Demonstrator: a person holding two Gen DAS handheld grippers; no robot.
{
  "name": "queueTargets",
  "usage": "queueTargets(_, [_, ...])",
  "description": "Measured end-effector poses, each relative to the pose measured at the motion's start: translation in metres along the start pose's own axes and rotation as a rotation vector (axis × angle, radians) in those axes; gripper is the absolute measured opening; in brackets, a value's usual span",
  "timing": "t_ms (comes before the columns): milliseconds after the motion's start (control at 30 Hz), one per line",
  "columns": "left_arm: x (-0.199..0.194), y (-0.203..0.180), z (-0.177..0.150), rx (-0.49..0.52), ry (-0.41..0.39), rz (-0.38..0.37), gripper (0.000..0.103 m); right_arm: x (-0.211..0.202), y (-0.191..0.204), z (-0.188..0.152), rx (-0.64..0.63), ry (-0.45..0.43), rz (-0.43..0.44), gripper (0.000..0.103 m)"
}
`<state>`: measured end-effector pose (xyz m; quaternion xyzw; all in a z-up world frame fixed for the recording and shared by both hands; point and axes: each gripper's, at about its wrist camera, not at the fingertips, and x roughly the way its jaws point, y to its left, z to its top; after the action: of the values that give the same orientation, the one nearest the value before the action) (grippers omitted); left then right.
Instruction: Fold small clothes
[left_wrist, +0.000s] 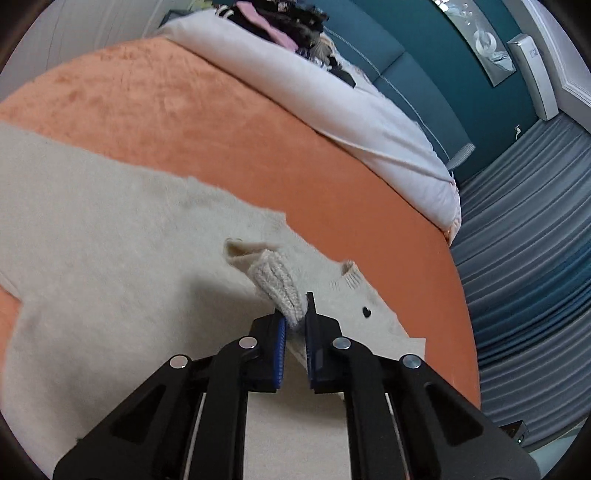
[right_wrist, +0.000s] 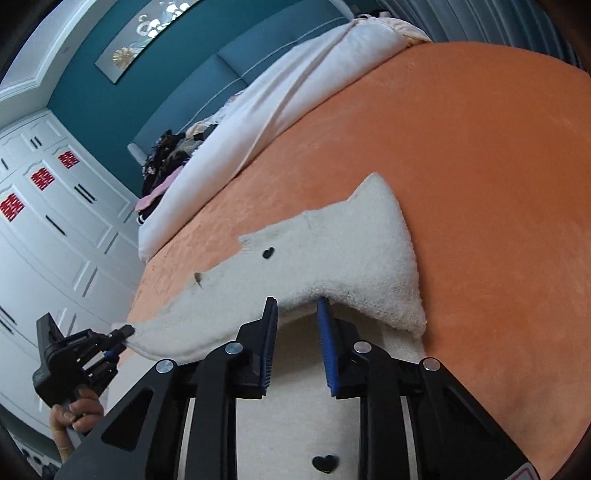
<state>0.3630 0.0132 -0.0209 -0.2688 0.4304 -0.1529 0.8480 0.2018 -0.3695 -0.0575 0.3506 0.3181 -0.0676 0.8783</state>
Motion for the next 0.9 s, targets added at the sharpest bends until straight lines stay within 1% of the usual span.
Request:
queueTargets(33, [-0.005,0.007,0.002,0.021,-0.014,0.036,0.008,0.009,-0.001,-0.003,-0.013,0.022,-0.021,0.020])
queueTargets(100, [0.004,0.026,-0.001,0.058,0.000,0.137,0.008,0.036,-0.013,-0.013,0.000,0.107,-0.074,0.020])
queueTargets(133, [0.019,0.042,-0.007,0.053,0.050,0.175,0.008,0.048,-0.021,-0.019,0.021,0.152,-0.109,0.014])
queueTargets(167, [0.029,0.054,-0.013,0.038,0.088,0.205,0.008,0.051,-0.026,-0.023,0.034,0.159,-0.116,0.008])
queueTargets(200, [0.038,0.065,-0.020,0.022,0.118,0.231,0.008,0.045,-0.024,-0.023,0.033,0.137,-0.119,0.006])
queueTargets(233, [0.042,0.074,-0.027,0.015,0.130,0.237,0.009,0.033,-0.018,-0.021,0.026,0.095,-0.112,0.006])
queueTargets(267, [0.042,0.078,-0.032,0.018,0.123,0.232,0.009,0.021,-0.011,-0.018,0.013,0.051,-0.097,0.006])
queueTargets(300, [0.041,0.079,-0.035,0.026,0.109,0.227,0.009,0.013,-0.004,-0.016,-0.009,0.022,-0.089,0.006])
queueTargets(333, [0.041,0.078,-0.037,0.039,0.101,0.233,0.009,0.011,0.001,-0.014,-0.035,0.014,-0.090,0.006])
queueTargets(367, [0.042,0.077,-0.037,0.044,0.099,0.238,0.009,0.017,0.004,-0.012,-0.066,0.032,-0.105,0.006])
queueTargets(433, [0.045,0.075,-0.036,0.035,0.097,0.244,0.010,0.048,-0.006,-0.015,-0.089,0.137,-0.182,0.006])
queueTargets(467, [0.045,0.075,-0.034,0.030,0.097,0.243,0.011,0.068,-0.017,-0.021,-0.089,0.207,-0.231,0.000])
queueTargets(500, [0.041,0.076,-0.036,0.025,0.097,0.237,0.011,0.072,-0.022,-0.025,-0.085,0.190,-0.212,0.000])
queueTargets(533, [0.038,0.078,-0.033,0.011,0.096,0.220,0.012,0.067,-0.019,-0.024,-0.084,0.173,-0.215,0.000])
queueTargets(567, [0.032,0.082,-0.029,-0.009,0.087,0.194,0.014,0.060,-0.010,-0.022,-0.096,0.166,-0.240,0.001])
queueTargets(600, [0.024,0.085,-0.026,-0.030,0.069,0.171,0.021,0.053,0.001,-0.022,-0.115,0.151,-0.257,0.004])
queueTargets(633, [0.004,0.095,-0.023,-0.060,0.031,0.152,0.035,0.041,0.014,-0.026,-0.155,0.121,-0.261,0.011])
queueTargets(667, [-0.014,0.106,-0.020,-0.090,-0.013,0.149,0.046,0.032,0.026,-0.033,-0.196,0.104,-0.259,0.015])
queueTargets(700, [-0.033,0.120,-0.015,-0.121,-0.060,0.161,0.068,0.025,0.035,-0.039,-0.231,0.101,-0.257,0.018])
queueTargets(733, [-0.056,0.140,-0.008,-0.158,-0.119,0.198,0.079,0.020,0.045,-0.049,-0.268,0.102,-0.251,0.023])
queueTargets(767, [-0.077,0.161,-0.001,-0.192,-0.170,0.238,0.082,0.015,0.053,-0.063,-0.309,0.101,-0.244,0.027])
queueTargets(800, [-0.099,0.189,0.009,-0.235,-0.218,0.287,0.086,0.012,0.059,-0.074,-0.346,0.102,-0.237,0.036])
queueTargets(833, [-0.116,0.217,0.018,-0.279,-0.248,0.341,0.089,0.010,0.065,-0.091,-0.395,0.105,-0.234,0.044])
queueTargets(900, [-0.144,0.271,0.035,-0.380,-0.291,0.415,0.089,0.012,0.073,-0.113,-0.458,0.120,-0.245,0.048])
